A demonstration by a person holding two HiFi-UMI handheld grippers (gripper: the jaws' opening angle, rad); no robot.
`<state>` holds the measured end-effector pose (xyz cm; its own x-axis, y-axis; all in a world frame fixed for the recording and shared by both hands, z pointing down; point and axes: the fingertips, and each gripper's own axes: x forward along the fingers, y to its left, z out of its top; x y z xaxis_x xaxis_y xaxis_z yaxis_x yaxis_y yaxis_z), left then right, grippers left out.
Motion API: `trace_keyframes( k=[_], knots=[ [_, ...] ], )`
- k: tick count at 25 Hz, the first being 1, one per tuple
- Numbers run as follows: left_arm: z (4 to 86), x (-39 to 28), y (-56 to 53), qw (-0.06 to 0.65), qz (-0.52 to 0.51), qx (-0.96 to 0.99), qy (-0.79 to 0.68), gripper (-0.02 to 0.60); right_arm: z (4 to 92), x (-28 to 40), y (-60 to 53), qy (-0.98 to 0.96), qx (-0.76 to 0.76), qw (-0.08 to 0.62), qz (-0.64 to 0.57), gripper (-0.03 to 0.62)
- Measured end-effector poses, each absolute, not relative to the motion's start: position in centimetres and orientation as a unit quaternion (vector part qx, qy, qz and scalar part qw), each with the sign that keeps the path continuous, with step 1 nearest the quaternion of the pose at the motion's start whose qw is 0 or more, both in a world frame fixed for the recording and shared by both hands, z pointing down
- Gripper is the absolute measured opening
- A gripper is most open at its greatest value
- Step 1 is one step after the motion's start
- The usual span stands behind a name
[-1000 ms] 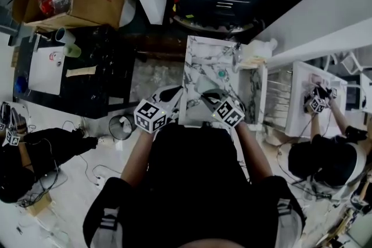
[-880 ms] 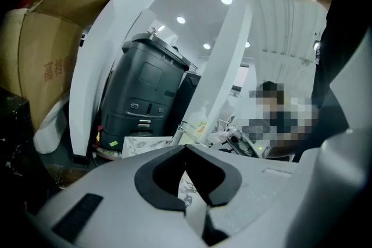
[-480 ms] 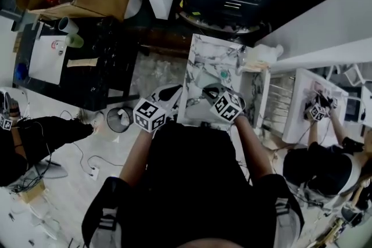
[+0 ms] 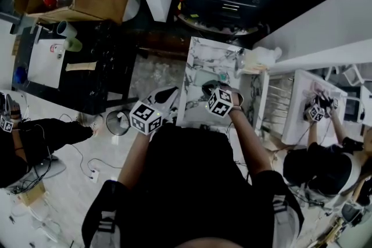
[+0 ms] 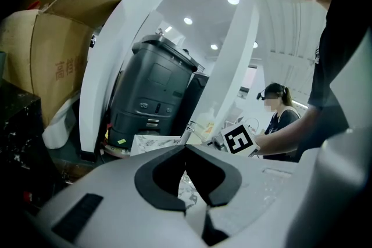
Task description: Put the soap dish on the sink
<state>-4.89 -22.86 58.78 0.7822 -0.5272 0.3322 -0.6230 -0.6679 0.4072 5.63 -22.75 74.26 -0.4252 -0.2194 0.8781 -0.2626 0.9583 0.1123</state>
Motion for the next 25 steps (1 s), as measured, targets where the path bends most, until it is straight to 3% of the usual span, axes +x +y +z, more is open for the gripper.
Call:
trace_keyframes(
  k=[25],
  knots=[
    [59.4,-6.1,-21.4,0.267,0.107,0.895,-0.342,-0.002,80.2,7.0,-28.9,-0.799,0.176,0.574,0.022,-0.002]
  ],
)
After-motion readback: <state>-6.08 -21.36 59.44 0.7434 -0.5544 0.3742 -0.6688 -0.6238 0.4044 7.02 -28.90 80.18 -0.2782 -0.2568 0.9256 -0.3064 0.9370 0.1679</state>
